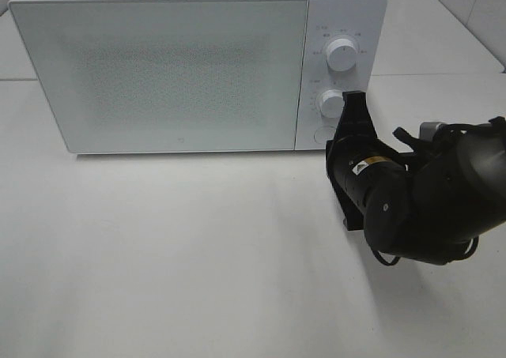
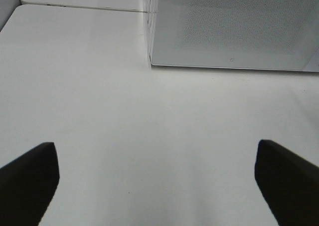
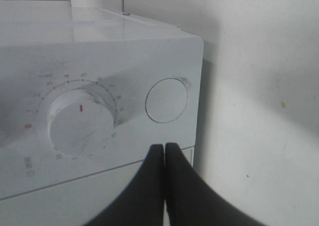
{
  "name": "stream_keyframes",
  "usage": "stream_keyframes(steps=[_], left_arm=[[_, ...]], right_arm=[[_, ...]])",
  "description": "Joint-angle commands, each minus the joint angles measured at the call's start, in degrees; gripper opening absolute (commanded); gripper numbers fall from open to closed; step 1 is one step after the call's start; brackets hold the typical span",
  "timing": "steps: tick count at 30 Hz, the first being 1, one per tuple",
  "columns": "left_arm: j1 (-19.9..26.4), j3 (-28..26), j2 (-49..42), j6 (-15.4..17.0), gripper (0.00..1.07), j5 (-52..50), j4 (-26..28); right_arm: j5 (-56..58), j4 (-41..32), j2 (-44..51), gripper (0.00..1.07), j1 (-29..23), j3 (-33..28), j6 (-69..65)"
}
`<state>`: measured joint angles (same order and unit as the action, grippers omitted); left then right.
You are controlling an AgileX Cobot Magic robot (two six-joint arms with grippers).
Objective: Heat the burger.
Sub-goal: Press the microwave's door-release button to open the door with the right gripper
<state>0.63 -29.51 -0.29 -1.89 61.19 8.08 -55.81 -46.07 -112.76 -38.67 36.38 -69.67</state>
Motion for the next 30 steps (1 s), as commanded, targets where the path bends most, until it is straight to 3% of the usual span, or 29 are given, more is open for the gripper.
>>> stream_keyframes(steps=[1, 17, 30], left_arm=[[0.11, -0.06, -1.03, 0.17, 1.00, -0.06, 0.34], [0.11, -0.06, -1.03, 0.17, 1.00, -0.06, 0.34], [0.11, -0.06, -1.03, 0.17, 1.00, -0.06, 0.34]], right_arm=[[0.40, 0.80, -0.74, 0.00, 0.74, 2.29, 0.92], [2.81, 1.60, -6.02, 0.00, 3.38, 9.05, 0.63], [2.92, 1.43, -8.71, 0.00, 5.67, 10.94, 0.80]])
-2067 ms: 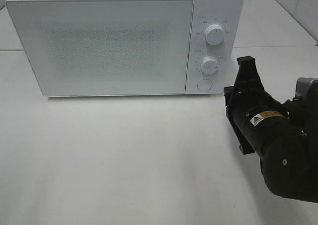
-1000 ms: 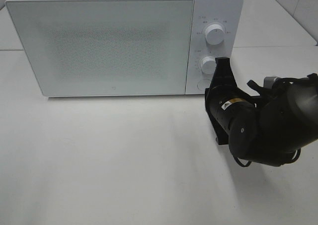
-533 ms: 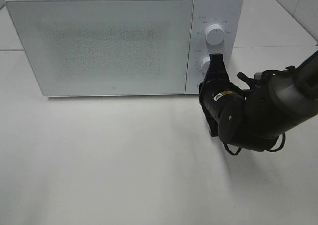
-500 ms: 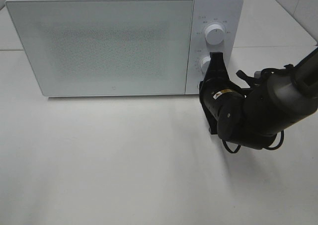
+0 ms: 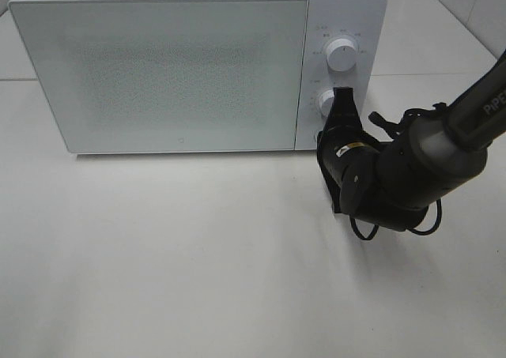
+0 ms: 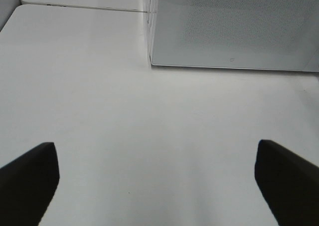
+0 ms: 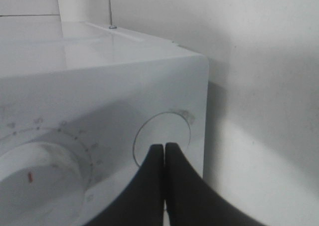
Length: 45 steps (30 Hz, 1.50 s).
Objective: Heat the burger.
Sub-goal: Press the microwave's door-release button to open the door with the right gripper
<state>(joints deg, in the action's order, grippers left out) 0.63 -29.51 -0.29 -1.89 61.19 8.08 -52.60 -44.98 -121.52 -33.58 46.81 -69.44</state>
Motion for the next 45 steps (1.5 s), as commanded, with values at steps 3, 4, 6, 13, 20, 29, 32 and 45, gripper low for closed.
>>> stream_keyframes(steps=[3, 4, 6, 13, 20, 29, 32, 45], left_arm=[[0.11, -0.06, -1.03, 0.17, 1.00, -0.06, 0.34], [0.11, -0.06, -1.03, 0.17, 1.00, -0.06, 0.34], [0.11, -0.06, -1.03, 0.17, 1.00, -0.06, 0.34], [0.11, -0.06, -1.03, 0.17, 1.00, -0.06, 0.34], [0.11, -0.06, -1.03, 0.17, 1.00, -0.06, 0.34], [0.11, -0.06, -1.03, 0.17, 1.00, -0.06, 0.34], [0.11, -0.06, -1.03, 0.17, 1.00, -0.06, 0.34], [0.11, -0.06, -1.03, 0.17, 1.00, -0.06, 0.34]], right_arm=[[-0.29, 0.40, 0.00, 0.00, 0.97, 0.57, 0.57], [-0.34, 0.34, -0.11, 0.00, 0.97, 0.63, 0.57], [0.00, 0.57, -0.46, 0.00, 0.97, 1.38, 0.57], [-0.23, 0.57, -1.32, 0.00, 0.92, 3.27, 0.63], [-0.06, -0.46, -2.01, 0.00, 0.92, 3.72, 0.80], [-1.60, -1.26, -2.01, 0.00, 0.92, 4.64, 0.86], [-2.18, -2.46, -2.01, 0.00, 1.03, 5.33, 0.86], [-8.25, -2.29, -3.15, 0.00, 1.55, 9.22, 1.43]])
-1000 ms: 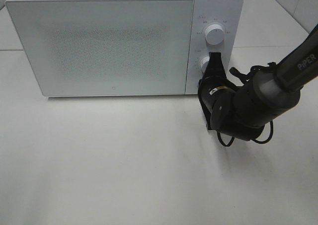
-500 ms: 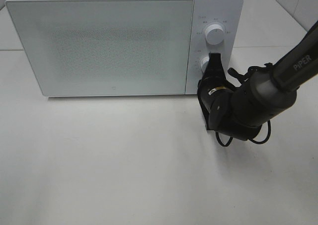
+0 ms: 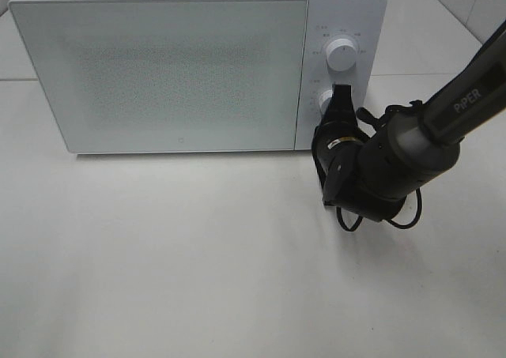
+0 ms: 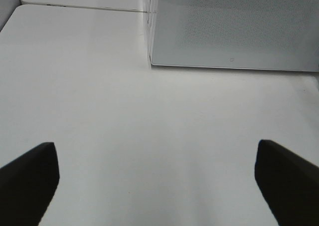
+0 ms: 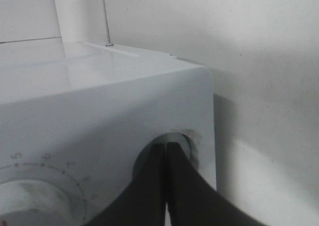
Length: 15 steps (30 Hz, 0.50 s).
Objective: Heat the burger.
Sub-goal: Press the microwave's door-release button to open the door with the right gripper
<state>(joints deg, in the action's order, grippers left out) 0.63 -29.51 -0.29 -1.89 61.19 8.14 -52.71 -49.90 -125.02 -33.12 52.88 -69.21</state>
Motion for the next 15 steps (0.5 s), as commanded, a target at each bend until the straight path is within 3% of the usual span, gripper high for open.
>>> stream_keyframes(steps=[1, 15], left_arm=[[0.11, -0.06, -1.03, 0.17, 1.00, -0.06, 0.29], [0.11, -0.06, -1.03, 0.17, 1.00, -0.06, 0.29]], right_arm=[[-8.48, 2.64, 0.23, 0.00, 1.09, 3.32, 1.20], [-13.52, 3.32, -1.78, 0.00, 3.09, 9.17, 1.83]])
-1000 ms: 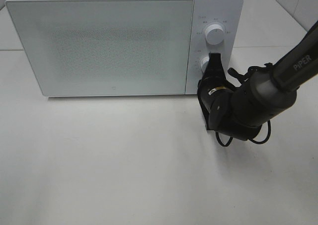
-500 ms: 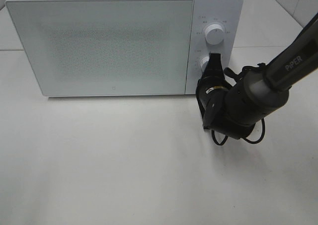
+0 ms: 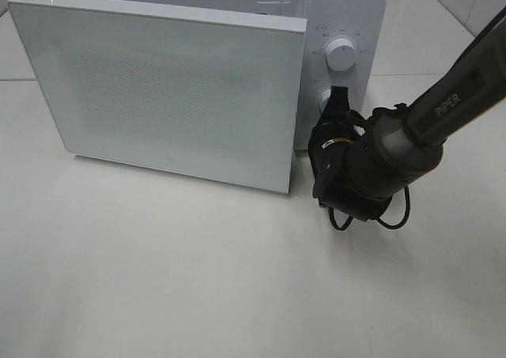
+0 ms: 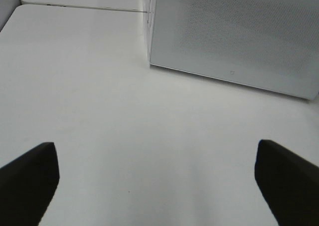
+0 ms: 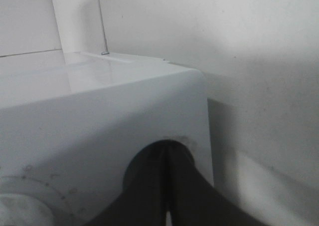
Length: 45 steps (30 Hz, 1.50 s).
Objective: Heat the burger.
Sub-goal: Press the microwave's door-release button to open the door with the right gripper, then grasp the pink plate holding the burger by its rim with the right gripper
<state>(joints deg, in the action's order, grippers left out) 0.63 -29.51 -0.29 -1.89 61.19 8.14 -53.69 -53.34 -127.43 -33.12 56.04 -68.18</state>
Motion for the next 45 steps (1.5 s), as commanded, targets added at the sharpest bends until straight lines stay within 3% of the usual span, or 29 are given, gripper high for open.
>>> stream_keyframes(steps=[1, 16, 32, 45], left_arm=[[0.11, -0.06, -1.03, 0.17, 1.00, -0.06, 0.29], [0.11, -0.06, -1.03, 0.17, 1.00, -0.06, 0.29], [0.11, -0.06, -1.03, 0.17, 1.00, -0.06, 0.29], [0.11, -0.06, -1.03, 0.17, 1.00, -0.06, 0.29]], right_arm=[[-12.55, 6.76, 0.63, 0.00, 3.09, 6.02, 0.80], [-9.51, 7.96, 0.80, 0.00, 2.46, 5.79, 1.60], [-3.61, 6.53, 6.88, 0.00, 0.23, -2.35, 1.55], [11.69, 6.30, 16.56, 0.00, -1.89, -11.75, 18.28]])
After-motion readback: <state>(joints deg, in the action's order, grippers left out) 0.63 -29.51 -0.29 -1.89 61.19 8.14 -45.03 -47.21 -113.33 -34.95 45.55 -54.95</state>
